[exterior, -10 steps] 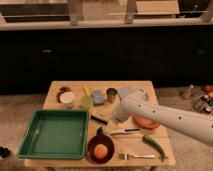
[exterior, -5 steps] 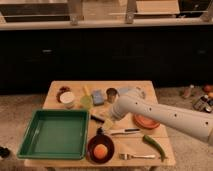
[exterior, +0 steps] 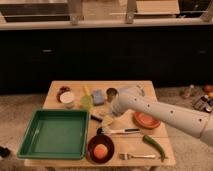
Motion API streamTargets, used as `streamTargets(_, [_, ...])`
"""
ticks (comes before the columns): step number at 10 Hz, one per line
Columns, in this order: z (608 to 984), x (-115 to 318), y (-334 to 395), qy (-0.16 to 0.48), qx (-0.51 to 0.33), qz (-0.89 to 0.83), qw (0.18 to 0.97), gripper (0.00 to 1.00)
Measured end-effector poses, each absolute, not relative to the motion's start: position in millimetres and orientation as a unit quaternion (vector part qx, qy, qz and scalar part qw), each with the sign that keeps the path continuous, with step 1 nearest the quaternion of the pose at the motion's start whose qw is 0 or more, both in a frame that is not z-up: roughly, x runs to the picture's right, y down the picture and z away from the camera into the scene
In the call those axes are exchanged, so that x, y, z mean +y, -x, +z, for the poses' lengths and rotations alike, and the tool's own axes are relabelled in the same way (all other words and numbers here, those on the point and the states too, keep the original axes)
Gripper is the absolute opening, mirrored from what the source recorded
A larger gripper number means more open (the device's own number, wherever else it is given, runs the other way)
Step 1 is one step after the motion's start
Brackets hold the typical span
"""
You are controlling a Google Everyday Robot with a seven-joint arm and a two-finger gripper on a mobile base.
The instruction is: Wipe table surface with eraser
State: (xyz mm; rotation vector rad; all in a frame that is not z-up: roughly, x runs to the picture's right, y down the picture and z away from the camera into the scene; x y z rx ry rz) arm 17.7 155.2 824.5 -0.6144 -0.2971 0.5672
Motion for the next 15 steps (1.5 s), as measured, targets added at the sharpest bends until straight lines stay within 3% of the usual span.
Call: streamTargets(15, [871, 174, 15, 0.312, -0.162, 0.251, 0.902, 0.8])
